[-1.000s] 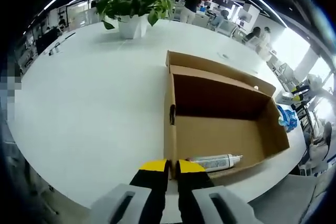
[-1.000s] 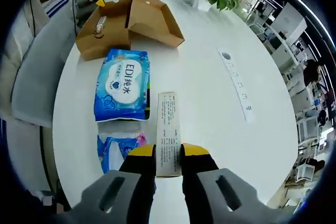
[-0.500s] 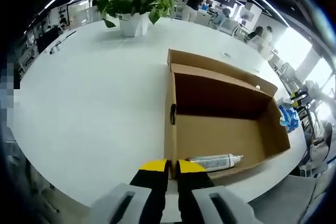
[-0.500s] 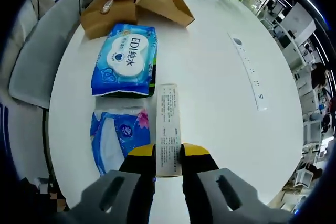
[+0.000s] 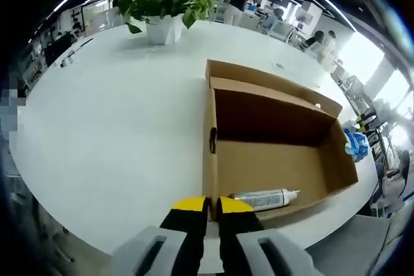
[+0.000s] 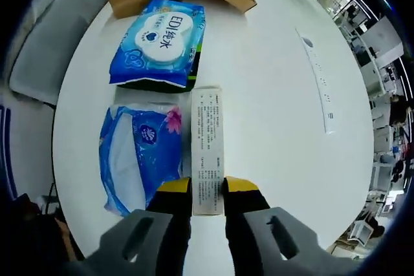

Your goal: Operate the shoe box by opening the lid, removing the specified soft item, and placing it in the target area until the item is outside and the box remains undamaged.

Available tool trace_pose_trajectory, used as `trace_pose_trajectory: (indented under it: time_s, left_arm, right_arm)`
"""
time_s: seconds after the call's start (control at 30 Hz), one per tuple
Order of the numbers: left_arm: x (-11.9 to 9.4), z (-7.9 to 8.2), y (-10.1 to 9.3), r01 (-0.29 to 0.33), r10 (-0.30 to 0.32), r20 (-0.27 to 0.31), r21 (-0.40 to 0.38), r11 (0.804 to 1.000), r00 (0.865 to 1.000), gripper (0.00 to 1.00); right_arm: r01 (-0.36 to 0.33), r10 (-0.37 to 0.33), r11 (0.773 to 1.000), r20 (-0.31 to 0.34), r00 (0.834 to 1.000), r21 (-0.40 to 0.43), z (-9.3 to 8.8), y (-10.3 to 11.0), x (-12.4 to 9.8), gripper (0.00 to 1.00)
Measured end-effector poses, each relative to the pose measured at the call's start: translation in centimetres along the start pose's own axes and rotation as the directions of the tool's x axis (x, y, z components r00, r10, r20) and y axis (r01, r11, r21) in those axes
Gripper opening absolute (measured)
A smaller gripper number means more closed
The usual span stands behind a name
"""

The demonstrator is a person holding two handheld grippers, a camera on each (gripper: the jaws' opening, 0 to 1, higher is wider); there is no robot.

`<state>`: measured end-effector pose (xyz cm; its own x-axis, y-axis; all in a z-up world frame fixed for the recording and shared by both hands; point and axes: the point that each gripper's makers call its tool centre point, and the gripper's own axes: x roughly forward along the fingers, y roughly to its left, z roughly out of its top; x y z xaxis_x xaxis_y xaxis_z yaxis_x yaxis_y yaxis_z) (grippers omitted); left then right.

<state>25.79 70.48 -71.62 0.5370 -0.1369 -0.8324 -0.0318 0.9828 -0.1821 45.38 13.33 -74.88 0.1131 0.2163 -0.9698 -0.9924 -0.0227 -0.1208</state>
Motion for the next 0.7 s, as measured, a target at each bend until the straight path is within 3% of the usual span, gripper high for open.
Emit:
trace_pose_trajectory:
  time_s: [0.7]
  left_arm:
    - [0.0, 0.0, -0.1, 0.009, -0.009, 0.005, 0.010, 1.000, 1.000, 0.06]
  right_arm:
    - [0.043, -0.043, 0.999, -0.052, 0.998, -0.011, -0.8, -1.0, 0.4, 0.21]
